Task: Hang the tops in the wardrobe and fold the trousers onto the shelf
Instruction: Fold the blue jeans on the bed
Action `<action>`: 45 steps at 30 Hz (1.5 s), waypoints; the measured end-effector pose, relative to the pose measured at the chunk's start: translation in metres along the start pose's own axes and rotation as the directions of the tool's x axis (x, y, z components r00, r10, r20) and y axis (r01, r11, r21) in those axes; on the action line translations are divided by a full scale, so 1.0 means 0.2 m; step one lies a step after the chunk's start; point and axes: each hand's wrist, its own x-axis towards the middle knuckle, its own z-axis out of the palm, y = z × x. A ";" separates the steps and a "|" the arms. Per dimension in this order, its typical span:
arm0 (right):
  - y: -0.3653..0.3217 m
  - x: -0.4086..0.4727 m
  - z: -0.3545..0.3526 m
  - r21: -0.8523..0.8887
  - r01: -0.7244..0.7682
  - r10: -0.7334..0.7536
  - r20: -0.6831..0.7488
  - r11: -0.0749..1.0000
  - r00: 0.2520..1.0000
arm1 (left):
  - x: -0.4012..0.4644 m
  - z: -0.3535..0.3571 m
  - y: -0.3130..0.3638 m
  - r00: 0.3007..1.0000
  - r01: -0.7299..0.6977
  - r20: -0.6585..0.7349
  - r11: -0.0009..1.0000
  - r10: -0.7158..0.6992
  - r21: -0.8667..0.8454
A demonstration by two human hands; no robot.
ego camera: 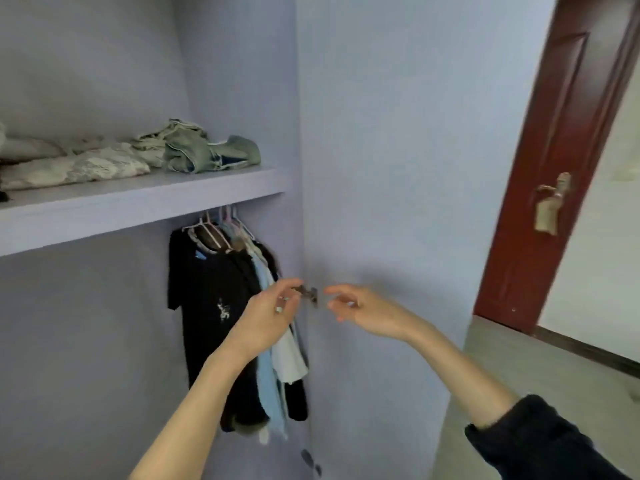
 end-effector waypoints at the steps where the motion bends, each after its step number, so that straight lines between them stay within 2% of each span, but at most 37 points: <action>1: 0.13 -0.14 -0.02 0.009 -0.085 0.085 0.009 0.996 0.996 | -0.01 0.15 0.05 0.998 -0.022 0.061 0.999 0.025 -0.045; 5: 0.54 -0.76 -0.17 0.131 -0.348 0.360 -0.078 0.928 0.930 | -0.15 0.71 0.31 0.946 -0.062 0.305 0.985 0.109 -0.160; 8: 0.74 -1.22 -0.31 0.142 -0.460 0.479 -0.184 0.877 0.858 | -0.30 1.06 0.51 0.872 -0.043 0.468 0.976 0.142 -0.215; 11: 0.88 -1.60 -0.42 0.202 -0.528 0.565 -0.254 0.825 0.785 | -0.43 1.35 0.67 0.811 -0.067 0.551 0.968 0.194 -0.242; 16: 1.06 -2.26 -0.56 0.390 -0.654 0.761 -0.311 0.649 0.569 | -0.60 1.88 1.02 0.658 -0.083 0.685 0.935 0.312 -0.346; 19: 1.14 -2.52 -0.63 0.475 -0.665 0.817 -0.351 0.577 0.458 | -0.61 2.14 1.19 0.577 -0.097 0.731 0.920 0.364 -0.380; 21: 1.21 -2.67 -0.70 0.537 -0.659 0.848 -0.377 0.527 0.372 | -0.61 2.33 1.32 0.492 -0.128 0.767 0.906 0.411 -0.403; 23: 1.30 -2.79 -0.77 0.596 -0.641 0.870 -0.404 0.484 0.281 | -0.59 2.54 1.46 0.380 -0.158 0.807 0.892 0.451 -0.424; 25: 1.39 -2.84 -0.81 0.628 -0.633 0.884 -0.409 0.453 0.227 | -0.57 2.67 1.56 0.329 -0.165 0.818 0.881 0.473 -0.443; 29: 1.62 -2.94 -0.98 0.657 -0.642 0.888 -0.452 0.397 0.086 | -0.44 3.08 1.77 0.156 -0.248 0.841 0.844 0.518 -0.475; 32: 1.77 -3.02 -1.15 0.685 -0.639 0.869 -0.493 0.351 -0.051 | -0.32 3.37 2.00 0.024 -0.313 0.843 0.804 0.538 -0.505; 37: 1.96 -3.22 -1.31 0.736 -0.618 0.810 -0.525 0.276 -0.263 | -0.30 3.74 2.32 -0.132 -0.397 0.811 0.719 0.570 -0.570; 40: 2.09 -3.40 -1.35 0.787 -0.580 0.760 -0.504 0.210 -0.410 | -0.40 3.99 2.45 -0.256 -0.420 0.806 0.689 0.534 -0.590; 45: 2.40 -3.78 -1.41 0.812 -0.581 0.693 -0.452 0.058 -0.562 | -0.61 4.43 2.61 -0.378 -0.452 0.782 0.639 0.495 -0.622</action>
